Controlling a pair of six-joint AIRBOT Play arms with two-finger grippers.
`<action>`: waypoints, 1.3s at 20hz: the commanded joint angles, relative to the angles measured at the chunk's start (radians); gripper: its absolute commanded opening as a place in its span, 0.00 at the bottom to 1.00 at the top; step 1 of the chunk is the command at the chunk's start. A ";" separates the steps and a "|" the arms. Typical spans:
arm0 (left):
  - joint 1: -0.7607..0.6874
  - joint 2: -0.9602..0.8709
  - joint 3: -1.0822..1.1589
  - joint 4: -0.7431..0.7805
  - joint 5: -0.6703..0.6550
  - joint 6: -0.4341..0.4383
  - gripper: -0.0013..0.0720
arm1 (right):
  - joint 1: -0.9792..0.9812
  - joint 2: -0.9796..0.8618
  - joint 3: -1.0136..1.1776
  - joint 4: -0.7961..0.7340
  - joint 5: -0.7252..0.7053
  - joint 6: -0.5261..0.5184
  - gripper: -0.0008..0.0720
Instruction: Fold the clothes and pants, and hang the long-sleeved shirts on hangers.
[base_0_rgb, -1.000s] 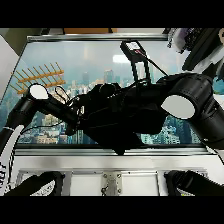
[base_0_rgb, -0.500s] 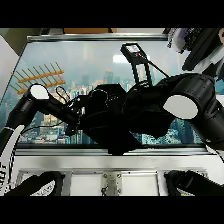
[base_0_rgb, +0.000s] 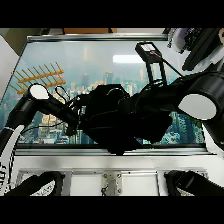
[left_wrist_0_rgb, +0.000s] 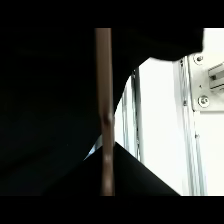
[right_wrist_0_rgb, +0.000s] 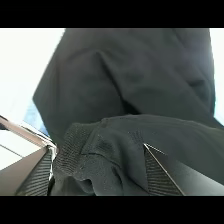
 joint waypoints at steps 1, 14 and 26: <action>0.001 0.000 0.000 0.005 -0.003 0.005 0.04 | -0.037 0.016 0.000 -0.013 0.040 0.003 0.84; 0.001 0.000 0.000 0.006 -0.004 0.005 0.04 | -0.152 0.041 0.000 0.073 0.178 -0.125 0.84; 0.001 0.000 0.000 0.006 -0.011 0.004 0.03 | -0.616 0.052 -0.003 0.784 0.185 -0.696 0.85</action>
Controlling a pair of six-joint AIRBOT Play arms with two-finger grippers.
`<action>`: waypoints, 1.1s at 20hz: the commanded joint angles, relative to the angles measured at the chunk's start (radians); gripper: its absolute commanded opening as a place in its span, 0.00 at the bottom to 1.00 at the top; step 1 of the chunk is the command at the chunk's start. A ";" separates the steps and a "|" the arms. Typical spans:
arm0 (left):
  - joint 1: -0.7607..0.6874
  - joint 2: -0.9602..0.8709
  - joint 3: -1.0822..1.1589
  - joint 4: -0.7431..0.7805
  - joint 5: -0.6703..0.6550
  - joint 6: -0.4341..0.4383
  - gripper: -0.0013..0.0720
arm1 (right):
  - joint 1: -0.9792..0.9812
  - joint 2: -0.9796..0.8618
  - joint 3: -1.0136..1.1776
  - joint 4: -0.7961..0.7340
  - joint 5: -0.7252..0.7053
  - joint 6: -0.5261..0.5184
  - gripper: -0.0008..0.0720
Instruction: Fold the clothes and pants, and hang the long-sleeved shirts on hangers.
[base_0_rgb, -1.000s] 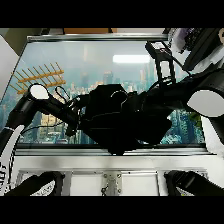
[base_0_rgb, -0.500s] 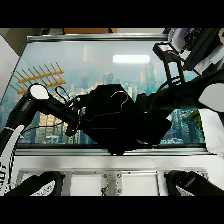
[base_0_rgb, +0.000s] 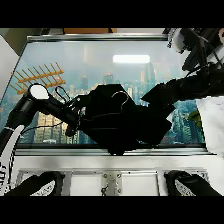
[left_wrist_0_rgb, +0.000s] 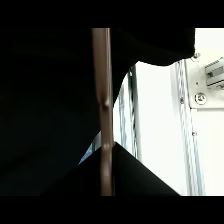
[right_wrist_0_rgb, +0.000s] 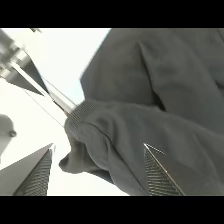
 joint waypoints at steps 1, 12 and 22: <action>0.001 0.000 0.000 0.000 0.000 0.000 0.04 | -0.059 0.000 -0.009 0.093 0.007 -0.203 0.85; 0.001 0.000 0.000 0.000 -0.001 0.000 0.03 | -0.717 0.023 -0.498 0.498 0.288 -1.133 0.85; 0.001 0.000 0.000 0.000 -0.011 0.000 0.04 | -0.785 -0.038 -0.771 0.539 0.293 -1.494 0.84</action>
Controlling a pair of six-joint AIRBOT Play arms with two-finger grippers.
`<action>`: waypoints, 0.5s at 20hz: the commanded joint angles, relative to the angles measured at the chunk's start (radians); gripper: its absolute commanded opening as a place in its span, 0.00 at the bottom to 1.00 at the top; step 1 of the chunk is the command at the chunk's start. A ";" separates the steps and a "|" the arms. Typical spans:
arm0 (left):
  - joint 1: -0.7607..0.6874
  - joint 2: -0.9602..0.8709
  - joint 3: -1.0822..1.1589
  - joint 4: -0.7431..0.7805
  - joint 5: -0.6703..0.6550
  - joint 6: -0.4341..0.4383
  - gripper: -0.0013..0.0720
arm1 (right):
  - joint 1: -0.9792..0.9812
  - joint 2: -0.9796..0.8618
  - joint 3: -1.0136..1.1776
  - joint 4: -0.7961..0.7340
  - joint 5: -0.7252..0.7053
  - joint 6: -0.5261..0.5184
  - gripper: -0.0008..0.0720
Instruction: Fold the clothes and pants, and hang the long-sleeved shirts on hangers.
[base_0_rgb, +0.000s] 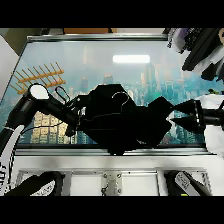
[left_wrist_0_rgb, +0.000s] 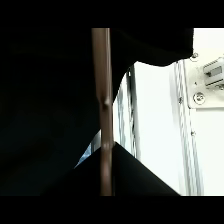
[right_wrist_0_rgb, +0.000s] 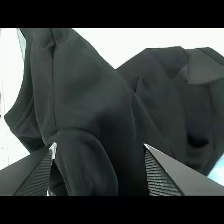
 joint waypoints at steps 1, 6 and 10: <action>0.001 0.000 0.000 0.001 -0.006 0.000 0.04 | -0.008 -0.035 -0.065 0.013 0.013 -0.096 0.84; 0.001 0.000 0.000 0.001 -0.011 0.000 0.04 | -0.006 -0.056 -0.131 0.016 0.014 -0.134 0.84; 0.001 0.000 0.000 0.001 -0.011 0.000 0.04 | 0.032 -0.059 -0.137 0.012 0.013 -0.140 0.65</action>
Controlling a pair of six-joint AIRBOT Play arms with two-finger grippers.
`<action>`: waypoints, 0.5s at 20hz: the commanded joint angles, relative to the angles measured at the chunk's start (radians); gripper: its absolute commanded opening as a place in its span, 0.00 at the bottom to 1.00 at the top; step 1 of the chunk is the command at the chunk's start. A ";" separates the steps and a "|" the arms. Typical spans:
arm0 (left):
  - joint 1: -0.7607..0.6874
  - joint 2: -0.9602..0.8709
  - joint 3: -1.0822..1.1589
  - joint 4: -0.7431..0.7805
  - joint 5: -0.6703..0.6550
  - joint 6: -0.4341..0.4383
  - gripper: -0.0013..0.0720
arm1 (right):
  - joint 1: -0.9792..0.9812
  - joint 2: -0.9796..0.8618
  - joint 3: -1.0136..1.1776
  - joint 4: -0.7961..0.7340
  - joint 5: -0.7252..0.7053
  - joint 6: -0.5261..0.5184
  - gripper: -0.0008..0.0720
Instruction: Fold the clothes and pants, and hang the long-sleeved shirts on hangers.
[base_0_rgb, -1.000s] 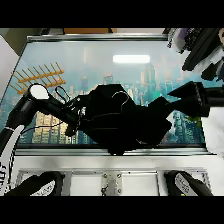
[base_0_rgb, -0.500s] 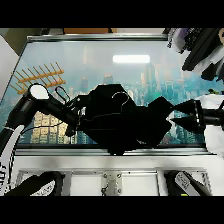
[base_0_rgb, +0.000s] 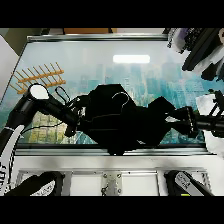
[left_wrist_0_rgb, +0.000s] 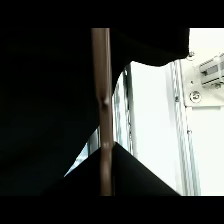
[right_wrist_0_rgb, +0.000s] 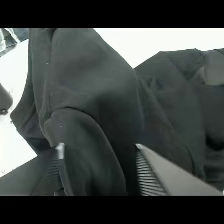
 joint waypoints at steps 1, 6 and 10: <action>0.001 0.000 0.000 0.000 0.000 0.000 0.04 | 0.036 -0.009 -0.015 -0.003 0.008 -0.004 0.65; 0.001 0.000 0.000 0.000 0.000 0.000 0.03 | 0.088 -0.054 -0.020 0.000 0.008 0.018 0.65; 0.001 0.000 0.000 0.000 -0.001 0.000 0.04 | 0.074 -0.064 -0.020 0.002 0.009 0.021 0.65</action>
